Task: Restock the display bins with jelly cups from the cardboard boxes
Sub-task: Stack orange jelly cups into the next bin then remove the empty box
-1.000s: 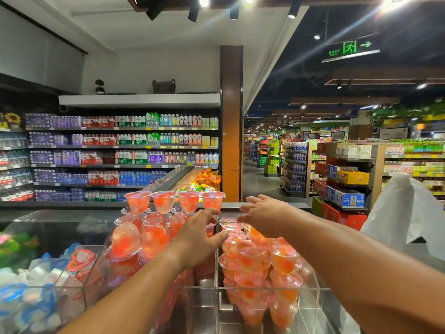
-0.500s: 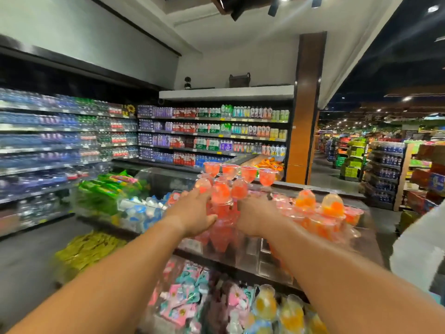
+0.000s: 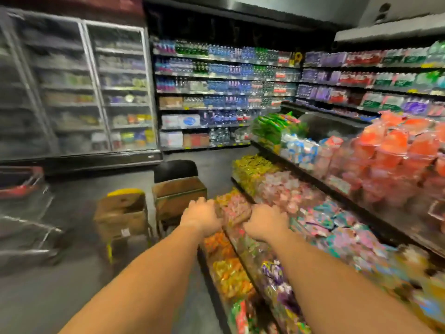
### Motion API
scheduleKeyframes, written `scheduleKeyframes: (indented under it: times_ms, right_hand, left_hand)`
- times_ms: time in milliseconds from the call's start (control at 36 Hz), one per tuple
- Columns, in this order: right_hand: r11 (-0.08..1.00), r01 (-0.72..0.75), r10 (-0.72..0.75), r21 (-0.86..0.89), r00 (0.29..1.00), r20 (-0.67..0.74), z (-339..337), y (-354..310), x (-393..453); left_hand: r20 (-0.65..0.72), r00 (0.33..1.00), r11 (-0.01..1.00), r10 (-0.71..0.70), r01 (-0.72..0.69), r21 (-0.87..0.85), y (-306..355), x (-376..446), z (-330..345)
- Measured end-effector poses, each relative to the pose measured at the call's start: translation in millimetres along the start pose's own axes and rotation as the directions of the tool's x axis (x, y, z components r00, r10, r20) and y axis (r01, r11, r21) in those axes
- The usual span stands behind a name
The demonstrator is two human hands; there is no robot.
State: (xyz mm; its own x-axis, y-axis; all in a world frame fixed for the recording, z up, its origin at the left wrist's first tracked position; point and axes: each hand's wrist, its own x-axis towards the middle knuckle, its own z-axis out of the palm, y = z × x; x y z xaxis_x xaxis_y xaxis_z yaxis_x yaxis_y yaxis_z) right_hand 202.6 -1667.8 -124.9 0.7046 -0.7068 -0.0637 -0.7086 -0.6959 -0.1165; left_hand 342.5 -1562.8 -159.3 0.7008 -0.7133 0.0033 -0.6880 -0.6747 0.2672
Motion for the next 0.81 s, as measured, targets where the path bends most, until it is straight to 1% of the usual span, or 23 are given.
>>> scheduleKeyframes:
  times_ms: [83,222,306,389,528,611,694,806]
  right_hand:
    - [0.998,0.055,-0.056,0.021,0.996,0.072,28.8,-45.2,-0.7]
    - [0.983,0.182,-0.183,0.017,0.977,0.113,61.0,-114.5,15.1]
    - [0.975,0.220,-0.219,0.006,0.965,0.147,72.8,-157.7,33.6]
    - [0.972,0.235,-0.237,0.032,0.958,0.164,79.6,-200.8,51.2]
    - [0.957,0.282,-0.291,0.074,0.942,0.166,94.4,-273.6,93.1]
    - [0.953,0.279,-0.295,0.114,0.943,0.153,106.4,-312.7,124.8]
    - [0.952,0.276,-0.298,0.134,0.936,0.190,120.4,-345.3,158.3]
    - [0.948,0.259,-0.296,0.183,0.929,0.223,141.1,-386.9,223.0]
  left_hand:
    - [0.030,0.997,0.997,-0.066,0.065,0.033,-46.6,-17.0,0.9]
    - [0.044,0.977,0.976,-0.209,0.206,0.064,-126.8,-25.6,0.6]
    - [0.058,0.962,0.963,-0.268,0.266,0.050,-174.6,-22.9,-5.3]
    - [0.055,0.954,0.955,-0.295,0.292,0.051,-221.5,-13.1,-12.9]
    - [0.065,0.942,0.943,-0.329,0.325,0.065,-294.7,17.8,-25.8]
    - [0.064,0.933,0.934,-0.354,0.349,0.074,-336.1,45.6,-30.0]
    - [0.081,0.919,0.922,-0.386,0.381,0.071,-374.1,76.8,-27.2]
    - [0.116,0.905,0.912,-0.410,0.404,0.069,-424.1,135.4,-18.4]
